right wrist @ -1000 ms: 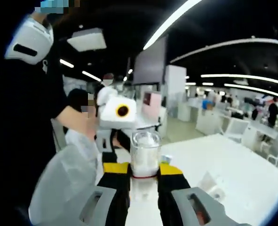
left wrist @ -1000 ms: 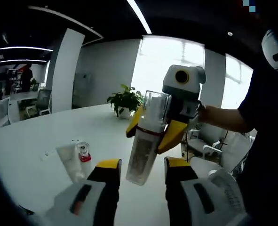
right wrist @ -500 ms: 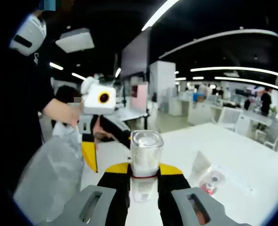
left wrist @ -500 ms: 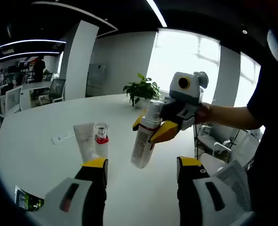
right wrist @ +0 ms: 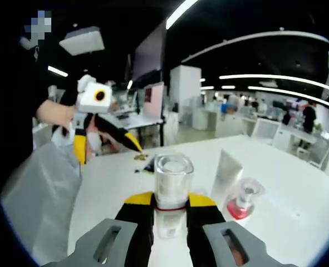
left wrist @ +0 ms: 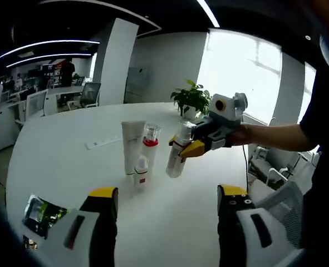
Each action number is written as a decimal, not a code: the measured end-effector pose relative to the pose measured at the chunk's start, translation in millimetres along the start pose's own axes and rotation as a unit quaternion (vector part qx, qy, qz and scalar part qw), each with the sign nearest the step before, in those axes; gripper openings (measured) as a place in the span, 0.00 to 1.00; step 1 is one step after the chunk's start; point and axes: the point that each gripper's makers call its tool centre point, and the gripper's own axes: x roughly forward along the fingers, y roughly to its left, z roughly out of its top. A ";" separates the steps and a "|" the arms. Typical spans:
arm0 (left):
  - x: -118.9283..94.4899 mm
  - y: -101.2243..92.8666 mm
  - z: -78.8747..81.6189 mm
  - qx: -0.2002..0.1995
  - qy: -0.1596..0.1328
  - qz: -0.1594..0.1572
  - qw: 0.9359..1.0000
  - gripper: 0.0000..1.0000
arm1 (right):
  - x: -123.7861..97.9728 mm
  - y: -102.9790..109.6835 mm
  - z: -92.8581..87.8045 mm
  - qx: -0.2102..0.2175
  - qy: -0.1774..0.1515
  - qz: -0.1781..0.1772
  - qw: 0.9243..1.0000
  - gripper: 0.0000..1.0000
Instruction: Arrange the skincare products in the storage area until every visible bottle or jar stands upright without overlapping.
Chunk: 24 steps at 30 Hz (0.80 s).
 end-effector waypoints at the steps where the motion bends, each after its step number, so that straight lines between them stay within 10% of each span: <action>1: -2.2 3.5 -4.7 0.002 0.007 0.007 1.000 0.73 | 1.6 -2.9 -2.9 0.001 0.000 0.000 1.000 0.14; 24: -7.0 33.7 -60.0 -0.054 0.047 0.049 0.996 0.78 | 36.8 -38.7 -68.2 -0.015 0.034 0.004 0.999 0.14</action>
